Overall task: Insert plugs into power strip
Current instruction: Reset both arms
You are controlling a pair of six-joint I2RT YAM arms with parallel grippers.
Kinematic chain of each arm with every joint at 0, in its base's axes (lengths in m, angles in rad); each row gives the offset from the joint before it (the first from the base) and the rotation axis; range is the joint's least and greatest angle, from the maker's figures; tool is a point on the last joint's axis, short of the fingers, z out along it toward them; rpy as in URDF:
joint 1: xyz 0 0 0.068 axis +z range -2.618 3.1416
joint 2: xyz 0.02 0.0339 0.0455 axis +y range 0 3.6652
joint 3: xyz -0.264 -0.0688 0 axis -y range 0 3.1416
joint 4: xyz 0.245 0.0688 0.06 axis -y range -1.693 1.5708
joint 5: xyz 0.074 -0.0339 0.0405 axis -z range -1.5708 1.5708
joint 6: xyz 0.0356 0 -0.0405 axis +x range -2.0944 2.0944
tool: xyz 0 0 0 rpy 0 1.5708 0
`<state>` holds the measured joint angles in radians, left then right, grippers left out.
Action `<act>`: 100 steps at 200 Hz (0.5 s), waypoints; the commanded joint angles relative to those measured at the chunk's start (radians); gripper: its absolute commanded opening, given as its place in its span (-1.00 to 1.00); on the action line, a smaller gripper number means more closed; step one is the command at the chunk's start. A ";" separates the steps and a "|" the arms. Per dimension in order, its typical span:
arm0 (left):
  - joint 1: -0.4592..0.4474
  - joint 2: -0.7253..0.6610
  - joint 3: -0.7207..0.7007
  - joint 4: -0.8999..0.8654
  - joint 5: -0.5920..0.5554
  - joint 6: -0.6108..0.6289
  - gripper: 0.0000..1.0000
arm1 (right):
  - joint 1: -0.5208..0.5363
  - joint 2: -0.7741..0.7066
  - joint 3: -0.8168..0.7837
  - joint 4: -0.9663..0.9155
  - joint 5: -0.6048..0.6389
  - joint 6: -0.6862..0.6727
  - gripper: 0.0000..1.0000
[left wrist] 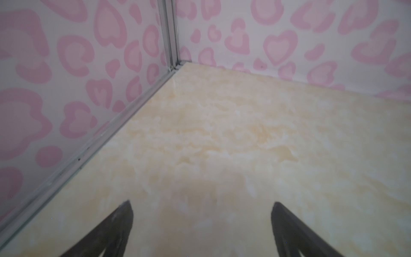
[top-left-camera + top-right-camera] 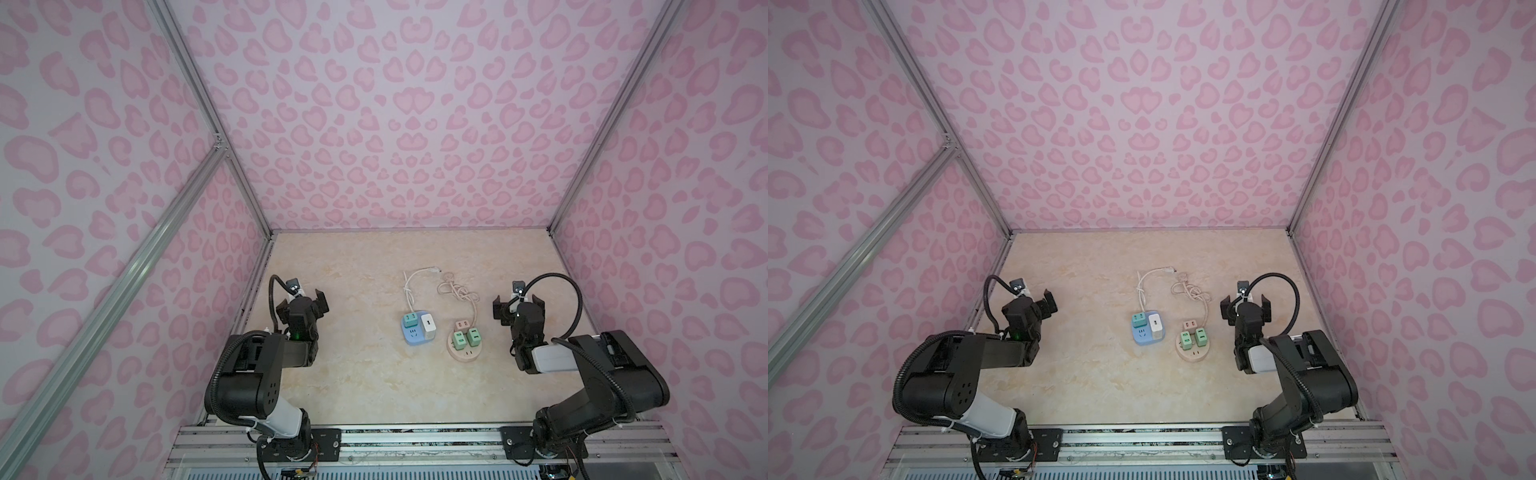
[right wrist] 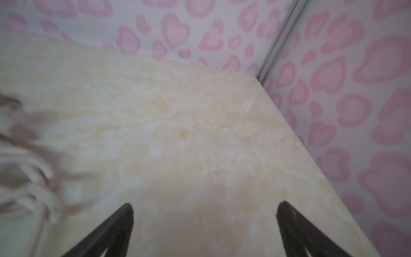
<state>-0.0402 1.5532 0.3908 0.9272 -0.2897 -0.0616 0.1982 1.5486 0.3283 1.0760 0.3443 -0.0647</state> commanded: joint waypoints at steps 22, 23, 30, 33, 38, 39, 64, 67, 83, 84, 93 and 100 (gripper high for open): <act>-0.049 0.005 -0.036 0.065 -0.003 0.028 0.96 | 0.050 0.049 -0.042 0.080 0.114 -0.032 0.99; -0.044 0.005 -0.025 0.040 -0.003 0.021 0.96 | 0.047 0.042 -0.034 0.056 0.111 -0.024 0.99; -0.003 0.005 0.035 -0.088 0.042 -0.017 0.96 | 0.024 0.009 0.018 -0.097 0.088 0.004 0.99; 0.016 0.012 0.045 -0.103 0.071 -0.029 0.96 | 0.017 0.002 0.041 -0.141 0.079 0.012 0.99; 0.035 0.014 0.043 -0.099 0.108 -0.036 0.96 | 0.000 -0.004 0.063 -0.209 0.057 0.026 0.99; 0.035 0.012 0.042 -0.100 0.109 -0.035 0.96 | -0.005 -0.003 0.063 -0.211 0.048 0.029 0.99; 0.035 0.004 0.044 -0.119 0.107 -0.033 0.96 | -0.037 0.024 0.051 -0.141 0.007 0.051 0.99; 0.034 0.008 0.041 -0.108 0.106 -0.033 0.96 | -0.036 0.017 0.053 -0.163 0.005 0.054 0.99; 0.035 0.005 0.042 -0.112 0.106 -0.033 0.96 | -0.038 0.026 0.056 -0.147 0.002 0.053 0.99; 0.035 0.007 0.042 -0.109 0.106 -0.033 0.96 | -0.038 0.029 0.053 -0.139 0.002 0.052 0.99; 0.035 0.005 0.041 -0.107 0.106 -0.033 0.96 | -0.038 0.027 0.052 -0.141 0.002 0.052 0.99; 0.034 0.002 0.041 -0.111 0.106 -0.033 0.96 | -0.042 0.019 0.058 -0.164 -0.007 0.058 0.99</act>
<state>-0.0063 1.5597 0.4278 0.8284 -0.1932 -0.0834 0.1627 1.5688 0.3832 0.9382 0.3534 -0.0330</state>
